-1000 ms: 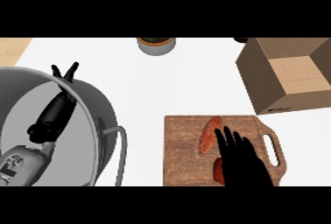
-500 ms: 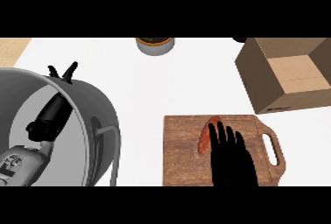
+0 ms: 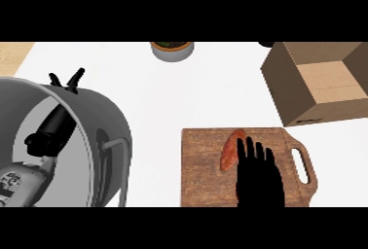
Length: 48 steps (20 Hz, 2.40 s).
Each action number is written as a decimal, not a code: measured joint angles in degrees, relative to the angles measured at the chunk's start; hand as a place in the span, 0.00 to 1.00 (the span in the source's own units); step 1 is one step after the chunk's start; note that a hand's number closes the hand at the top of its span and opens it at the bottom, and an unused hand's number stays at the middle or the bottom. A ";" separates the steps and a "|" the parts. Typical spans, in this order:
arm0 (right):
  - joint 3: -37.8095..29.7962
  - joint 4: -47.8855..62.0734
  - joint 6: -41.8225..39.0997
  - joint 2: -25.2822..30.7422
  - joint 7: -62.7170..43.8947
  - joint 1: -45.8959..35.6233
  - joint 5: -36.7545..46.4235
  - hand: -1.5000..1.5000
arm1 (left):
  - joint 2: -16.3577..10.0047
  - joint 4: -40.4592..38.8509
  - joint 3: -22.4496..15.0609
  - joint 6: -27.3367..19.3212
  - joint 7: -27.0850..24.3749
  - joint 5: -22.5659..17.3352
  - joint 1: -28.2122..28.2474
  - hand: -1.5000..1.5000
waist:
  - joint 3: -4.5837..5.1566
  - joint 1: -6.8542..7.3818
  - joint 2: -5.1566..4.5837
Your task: Pick the bell pepper from the cutting board and place it in the cardboard box
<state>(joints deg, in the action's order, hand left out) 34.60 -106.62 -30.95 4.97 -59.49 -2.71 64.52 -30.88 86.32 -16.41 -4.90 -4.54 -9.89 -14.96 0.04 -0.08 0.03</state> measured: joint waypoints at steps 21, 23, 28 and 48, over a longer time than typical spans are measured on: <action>-5.72 9.33 4.73 -2.06 6.70 5.96 6.74 1.00 | 6.42 0.53 5.83 5.68 2.80 6.60 0.58 0.50 | -0.02 0.02 -0.01; -5.42 10.11 5.53 -1.28 8.93 5.69 6.81 1.00 | 7.07 1.15 6.21 6.22 2.90 7.47 1.29 0.50 | -0.01 0.05 0.01; -3.62 11.61 9.09 0.53 12.35 4.11 9.32 1.00 | 7.46 1.20 8.06 8.49 2.65 7.85 1.74 0.50 | 0.02 0.08 0.03; 8.57 -8.76 22.78 31.03 80.52 -2.06 -9.00 1.00 | 9.43 3.51 9.47 11.13 5.66 9.26 1.51 0.50 | -0.36 0.83 -0.04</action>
<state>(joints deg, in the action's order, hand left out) 43.16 -115.38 -8.16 36.00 21.03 -4.77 55.52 -21.44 89.83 -6.95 6.22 1.12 -0.63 -13.45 -0.32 0.76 -0.02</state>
